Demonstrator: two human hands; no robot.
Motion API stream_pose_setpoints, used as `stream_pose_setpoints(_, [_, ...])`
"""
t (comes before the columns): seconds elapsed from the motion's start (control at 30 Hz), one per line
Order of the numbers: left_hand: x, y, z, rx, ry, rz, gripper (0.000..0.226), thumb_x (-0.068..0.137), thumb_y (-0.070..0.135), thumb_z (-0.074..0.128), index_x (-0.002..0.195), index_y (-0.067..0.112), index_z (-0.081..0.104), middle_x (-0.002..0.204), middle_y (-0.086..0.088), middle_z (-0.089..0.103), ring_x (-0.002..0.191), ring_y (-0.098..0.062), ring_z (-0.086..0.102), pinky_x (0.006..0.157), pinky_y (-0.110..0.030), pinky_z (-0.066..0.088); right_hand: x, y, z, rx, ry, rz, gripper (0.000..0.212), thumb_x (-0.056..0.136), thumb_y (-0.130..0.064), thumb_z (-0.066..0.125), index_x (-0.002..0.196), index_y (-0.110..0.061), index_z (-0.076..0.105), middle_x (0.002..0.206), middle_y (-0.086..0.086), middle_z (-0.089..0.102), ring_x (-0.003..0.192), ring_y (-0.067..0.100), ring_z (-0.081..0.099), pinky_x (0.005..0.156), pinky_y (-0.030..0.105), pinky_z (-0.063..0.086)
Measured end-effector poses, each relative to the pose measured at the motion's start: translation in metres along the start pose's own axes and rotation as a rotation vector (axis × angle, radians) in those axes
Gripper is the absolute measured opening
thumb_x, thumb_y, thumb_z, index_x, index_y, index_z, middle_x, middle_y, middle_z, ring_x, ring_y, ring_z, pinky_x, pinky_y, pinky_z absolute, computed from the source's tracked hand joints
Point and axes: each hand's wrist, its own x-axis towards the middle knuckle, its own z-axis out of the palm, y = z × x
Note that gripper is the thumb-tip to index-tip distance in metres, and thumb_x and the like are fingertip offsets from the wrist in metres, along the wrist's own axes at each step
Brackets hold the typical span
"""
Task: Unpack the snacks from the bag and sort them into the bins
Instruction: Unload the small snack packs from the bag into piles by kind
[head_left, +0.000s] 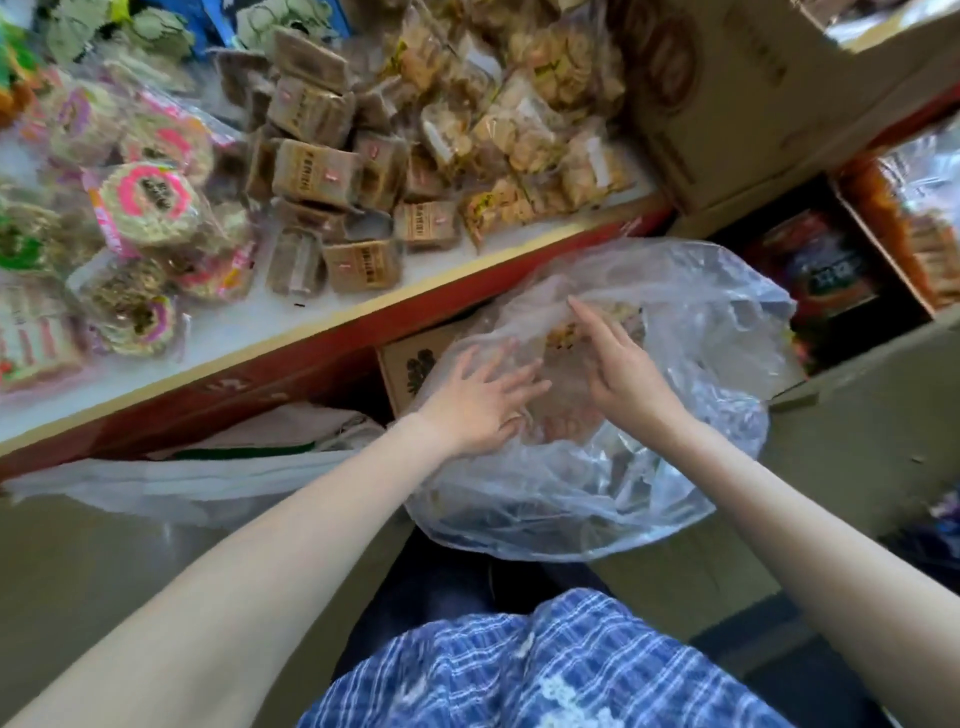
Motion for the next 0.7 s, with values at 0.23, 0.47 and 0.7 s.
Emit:
stream_pose_setpoints(0.23, [0.022, -0.011, 0.017, 0.337, -0.245, 0.013, 0.048, 0.098, 0.052, 0.023, 0.145, 0.041, 0.027, 0.158, -0.005, -0.013, 0.136, -0.043, -0.028, 0.103, -0.062, -0.02, 0.011, 0.027, 0.023, -0.033, -0.473, 0.266, 0.045, 0.089, -0.008, 0.054, 0.134, -0.007, 0.047, 0.135, 0.011, 0.052, 0.122, 0.026, 0.05, 0.094, 0.026, 0.039])
stream_pose_setpoints(0.47, [-0.002, -0.045, 0.004, 0.282, -0.262, -0.078, 0.046, 0.096, 0.054, 0.033, 0.121, 0.031, 0.063, 0.159, -0.002, -0.008, 0.137, -0.04, -0.028, 0.104, -0.061, -0.018, 0.034, 0.015, 0.094, 0.11, -0.559, 0.287, 0.092, 0.08, -0.033, 0.073, 0.148, -0.01, 0.016, 0.142, 0.014, 0.042, 0.126, 0.033, 0.045, 0.1, 0.033, 0.038])
stream_pose_setpoints(0.7, [-0.011, -0.043, 0.009, -0.037, -0.339, -0.188, 0.045, 0.097, 0.053, 0.03, 0.127, 0.034, 0.058, 0.159, 0.001, -0.003, 0.143, -0.033, -0.018, 0.113, -0.059, -0.006, 0.02, 0.015, 0.102, 0.251, -0.373, 0.347, 0.084, 0.071, -0.033, 0.08, 0.138, -0.01, 0.035, 0.13, 0.008, 0.054, 0.119, 0.025, 0.051, 0.091, 0.027, 0.041])
